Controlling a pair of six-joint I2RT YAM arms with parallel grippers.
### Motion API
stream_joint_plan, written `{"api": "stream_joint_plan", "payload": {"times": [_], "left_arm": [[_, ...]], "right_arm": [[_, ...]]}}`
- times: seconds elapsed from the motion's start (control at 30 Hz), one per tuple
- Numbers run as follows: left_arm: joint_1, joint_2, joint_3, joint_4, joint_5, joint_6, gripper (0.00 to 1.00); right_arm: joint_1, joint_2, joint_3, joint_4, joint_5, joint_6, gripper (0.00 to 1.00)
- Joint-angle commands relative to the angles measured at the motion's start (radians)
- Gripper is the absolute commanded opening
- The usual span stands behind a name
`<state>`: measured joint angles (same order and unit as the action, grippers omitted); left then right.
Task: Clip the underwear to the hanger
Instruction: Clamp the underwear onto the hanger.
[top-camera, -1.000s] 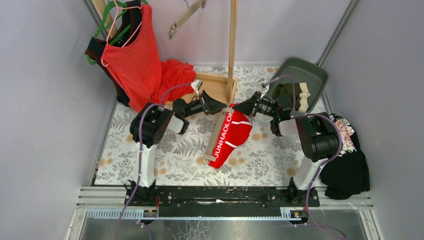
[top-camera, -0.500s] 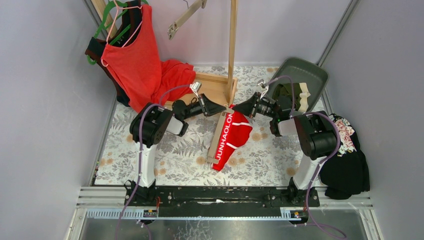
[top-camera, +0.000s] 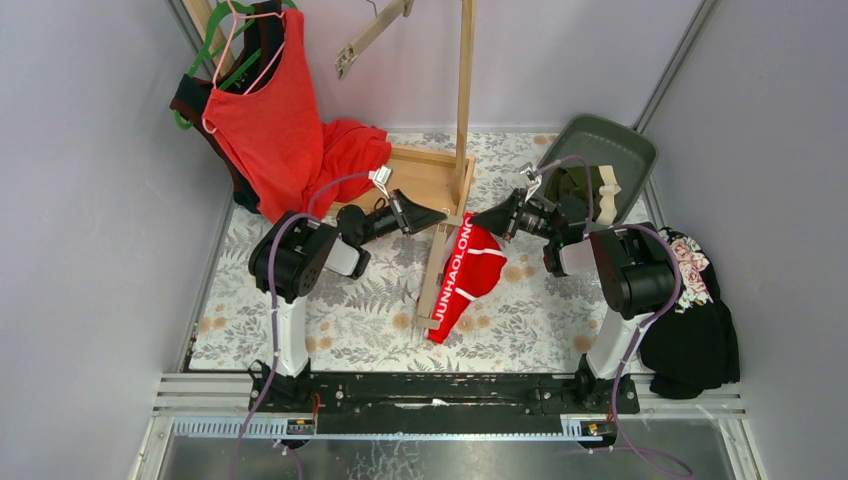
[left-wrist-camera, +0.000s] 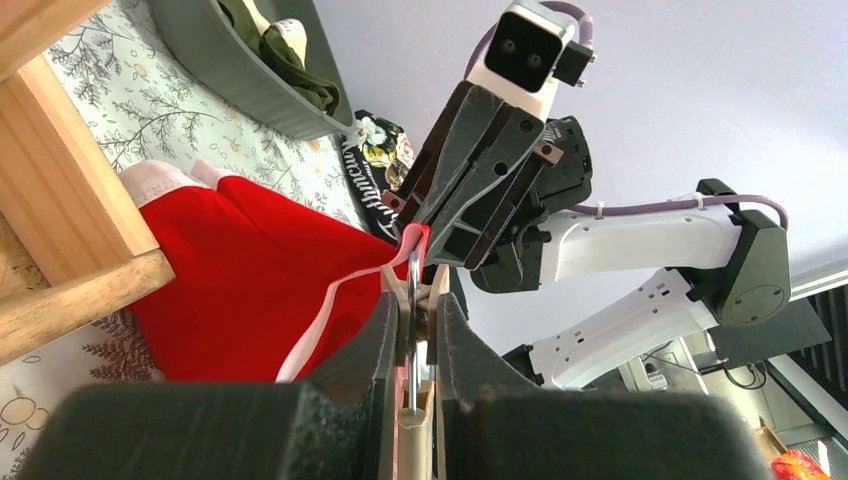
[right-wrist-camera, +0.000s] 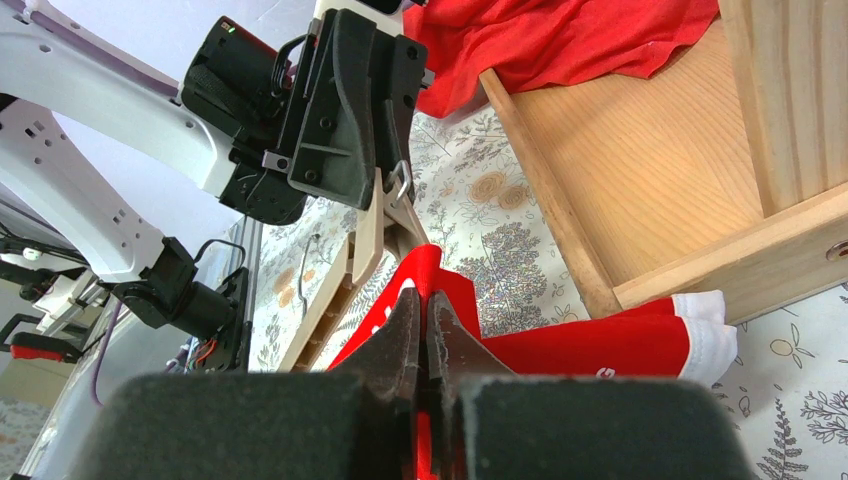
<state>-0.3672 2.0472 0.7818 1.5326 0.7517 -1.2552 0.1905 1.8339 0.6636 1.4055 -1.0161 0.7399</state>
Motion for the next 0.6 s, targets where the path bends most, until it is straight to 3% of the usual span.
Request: {"api": "stream_joint_plan", "payload": {"times": [0.0, 0.37, 0.57], "left_arm": [[0.010, -0.046, -0.019, 0.077, -0.013, 0.025, 0.00], [0.026, -0.073, -0.047, 0.077, -0.031, 0.035, 0.00], [0.025, -0.033, -0.030, 0.077, -0.029, 0.035, 0.00]], "right_arm": [[-0.009, -0.010, 0.000, 0.076, -0.019, -0.002, 0.00], [-0.011, -0.044, -0.033, -0.013, 0.010, -0.064, 0.00], [-0.011, -0.029, -0.046, 0.059, -0.016, -0.025, 0.00]]}}
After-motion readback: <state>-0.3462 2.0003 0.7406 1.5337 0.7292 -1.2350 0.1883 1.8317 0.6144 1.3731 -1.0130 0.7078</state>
